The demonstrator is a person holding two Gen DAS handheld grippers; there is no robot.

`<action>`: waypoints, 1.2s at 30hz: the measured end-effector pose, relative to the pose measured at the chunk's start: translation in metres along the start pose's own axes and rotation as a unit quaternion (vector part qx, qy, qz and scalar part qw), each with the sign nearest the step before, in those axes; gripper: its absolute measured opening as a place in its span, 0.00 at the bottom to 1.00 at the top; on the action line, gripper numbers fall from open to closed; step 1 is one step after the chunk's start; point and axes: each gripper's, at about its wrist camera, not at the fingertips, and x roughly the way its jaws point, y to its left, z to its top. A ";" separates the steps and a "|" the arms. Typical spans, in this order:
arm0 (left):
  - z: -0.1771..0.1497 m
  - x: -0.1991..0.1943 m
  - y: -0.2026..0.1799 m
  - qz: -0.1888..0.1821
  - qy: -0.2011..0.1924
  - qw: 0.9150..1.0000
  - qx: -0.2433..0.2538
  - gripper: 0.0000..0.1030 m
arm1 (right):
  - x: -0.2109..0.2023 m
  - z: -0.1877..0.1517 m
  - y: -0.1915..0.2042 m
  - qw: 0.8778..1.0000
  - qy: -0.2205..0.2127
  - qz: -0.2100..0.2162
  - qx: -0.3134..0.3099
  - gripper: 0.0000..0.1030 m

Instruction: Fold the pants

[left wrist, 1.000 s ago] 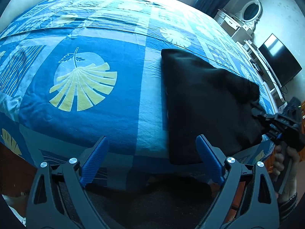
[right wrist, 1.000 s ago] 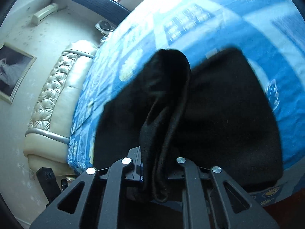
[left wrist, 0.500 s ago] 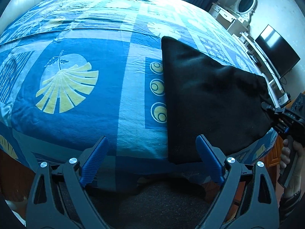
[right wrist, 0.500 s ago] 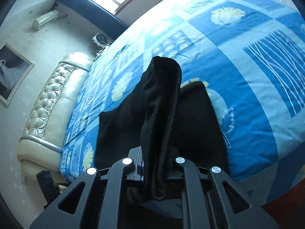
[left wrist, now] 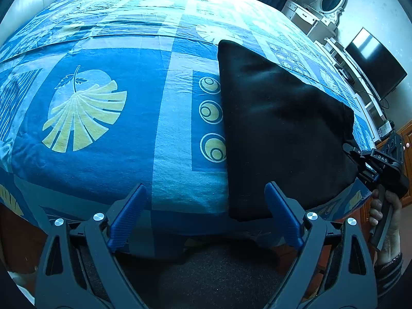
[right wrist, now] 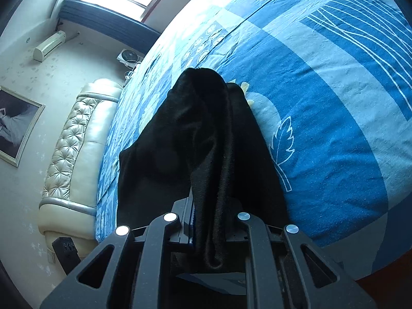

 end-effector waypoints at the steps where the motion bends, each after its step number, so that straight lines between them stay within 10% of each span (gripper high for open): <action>1: 0.000 0.000 0.000 0.000 0.000 1.000 0.000 0.90 | -0.001 -0.001 -0.002 1.000 0.000 0.002 0.001 0.13; 23: 0.001 -0.008 0.002 -0.001 -0.010 1.000 0.001 0.90 | -0.042 0.000 -0.036 0.999 -0.023 -0.005 0.036 0.18; 31: 0.004 -0.011 0.004 -0.003 -0.014 1.000 0.004 0.90 | -0.090 0.004 -0.046 0.995 -0.075 -0.018 0.069 0.53; 36: 0.012 -0.015 0.014 -0.071 -0.010 0.997 -0.022 0.90 | -0.120 0.009 -0.038 0.990 -0.113 0.024 0.076 0.70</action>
